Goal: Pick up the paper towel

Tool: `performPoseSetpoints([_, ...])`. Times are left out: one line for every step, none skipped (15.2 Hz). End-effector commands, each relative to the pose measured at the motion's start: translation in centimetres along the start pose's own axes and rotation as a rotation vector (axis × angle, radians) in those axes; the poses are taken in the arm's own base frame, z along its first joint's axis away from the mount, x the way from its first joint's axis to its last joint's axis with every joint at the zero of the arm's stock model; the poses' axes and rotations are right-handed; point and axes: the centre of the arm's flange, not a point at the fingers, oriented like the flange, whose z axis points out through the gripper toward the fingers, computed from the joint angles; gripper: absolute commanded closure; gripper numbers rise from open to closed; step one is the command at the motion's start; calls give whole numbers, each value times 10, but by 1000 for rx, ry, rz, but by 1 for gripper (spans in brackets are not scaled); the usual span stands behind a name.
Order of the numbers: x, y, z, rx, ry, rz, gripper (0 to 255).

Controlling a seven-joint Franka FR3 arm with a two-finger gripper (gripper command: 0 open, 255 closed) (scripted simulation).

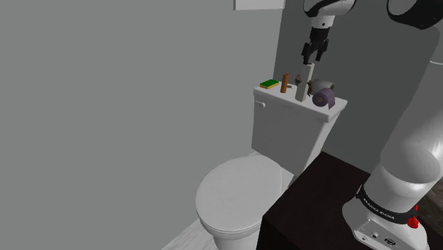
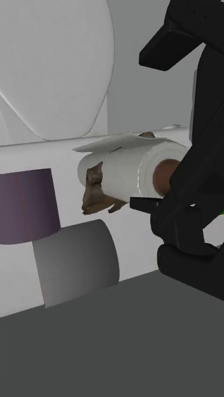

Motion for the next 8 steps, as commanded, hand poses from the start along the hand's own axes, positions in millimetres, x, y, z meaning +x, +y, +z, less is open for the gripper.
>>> performPoseSetpoints([13, 21, 7, 0, -6, 8, 0])
performPoseSetpoints([17, 28, 10, 0, -8, 11, 0])
performPoseSetpoints([17, 28, 15, 0, -8, 11, 0])
performPoseSetpoints([16, 27, 20, 0, -8, 11, 0])
performPoseSetpoints([16, 27, 26, 0, -8, 11, 0])
performPoseSetpoints([16, 27, 31, 0, -8, 11, 0])
performPoseSetpoints([16, 26, 36, 0, -8, 11, 0])
performPoseSetpoints([15, 26, 41, 0, -8, 11, 0])
